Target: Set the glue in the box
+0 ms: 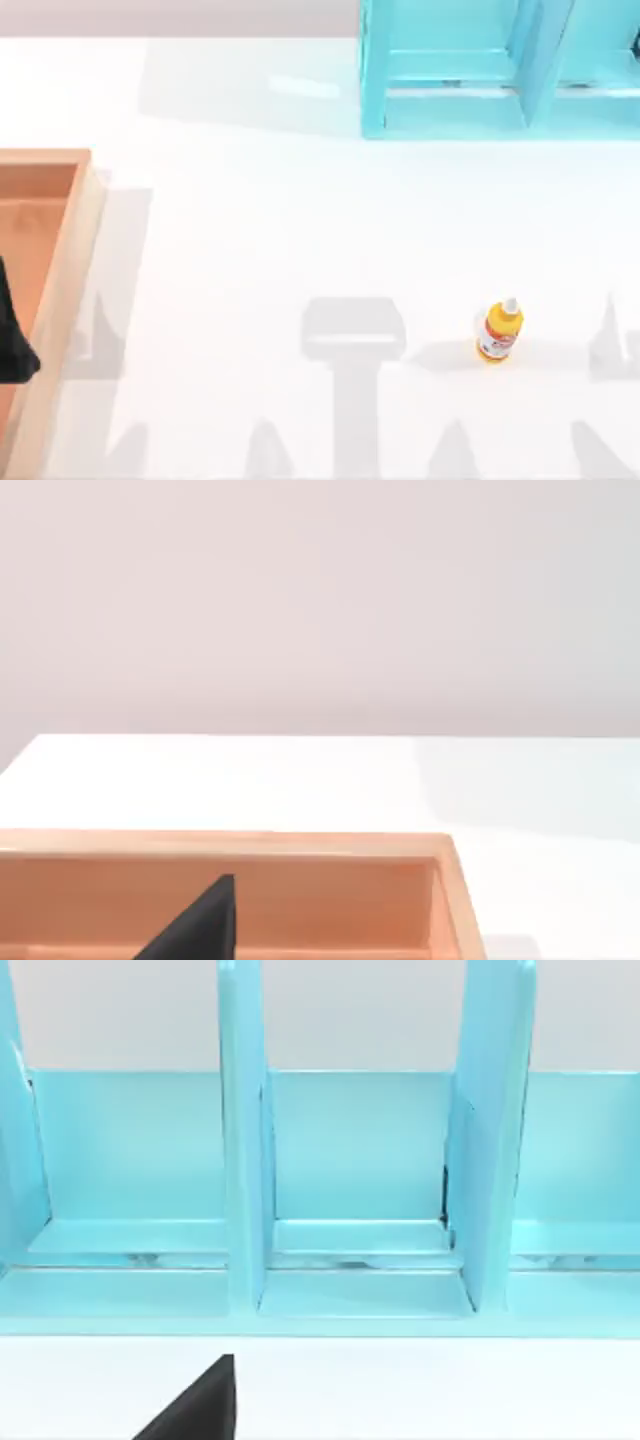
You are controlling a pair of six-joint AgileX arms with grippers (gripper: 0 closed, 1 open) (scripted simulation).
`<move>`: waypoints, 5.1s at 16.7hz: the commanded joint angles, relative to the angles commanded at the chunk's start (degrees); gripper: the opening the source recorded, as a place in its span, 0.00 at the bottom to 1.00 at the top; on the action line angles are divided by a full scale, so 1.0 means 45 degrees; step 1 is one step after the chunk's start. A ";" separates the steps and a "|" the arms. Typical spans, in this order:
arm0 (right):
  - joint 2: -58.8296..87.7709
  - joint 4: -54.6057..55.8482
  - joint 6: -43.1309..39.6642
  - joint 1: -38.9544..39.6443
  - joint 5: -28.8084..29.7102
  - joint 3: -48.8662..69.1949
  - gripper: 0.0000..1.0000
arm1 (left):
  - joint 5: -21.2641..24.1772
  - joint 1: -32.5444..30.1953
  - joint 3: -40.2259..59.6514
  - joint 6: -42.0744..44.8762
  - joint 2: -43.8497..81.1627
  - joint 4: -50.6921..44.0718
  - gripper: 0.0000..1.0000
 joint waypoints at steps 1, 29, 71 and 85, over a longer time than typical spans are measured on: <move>0.0000 0.0000 0.0000 0.0000 0.0000 0.0000 1.00 | 0.0000 0.0000 0.0000 0.0000 0.0000 0.0000 1.00; 0.0000 0.0000 0.0000 0.0000 0.0000 0.0000 1.00 | -0.6822 -0.8410 0.8872 2.8827 1.4360 0.4174 1.00; 0.0000 0.0000 0.0000 0.0000 0.0000 0.0000 1.00 | -1.7979 -1.9006 1.6203 7.1306 3.1301 0.6577 1.00; 0.0000 0.0000 0.0000 0.0000 0.0000 0.0000 1.00 | -1.7214 -1.8129 1.6832 7.3900 3.1971 0.9118 1.00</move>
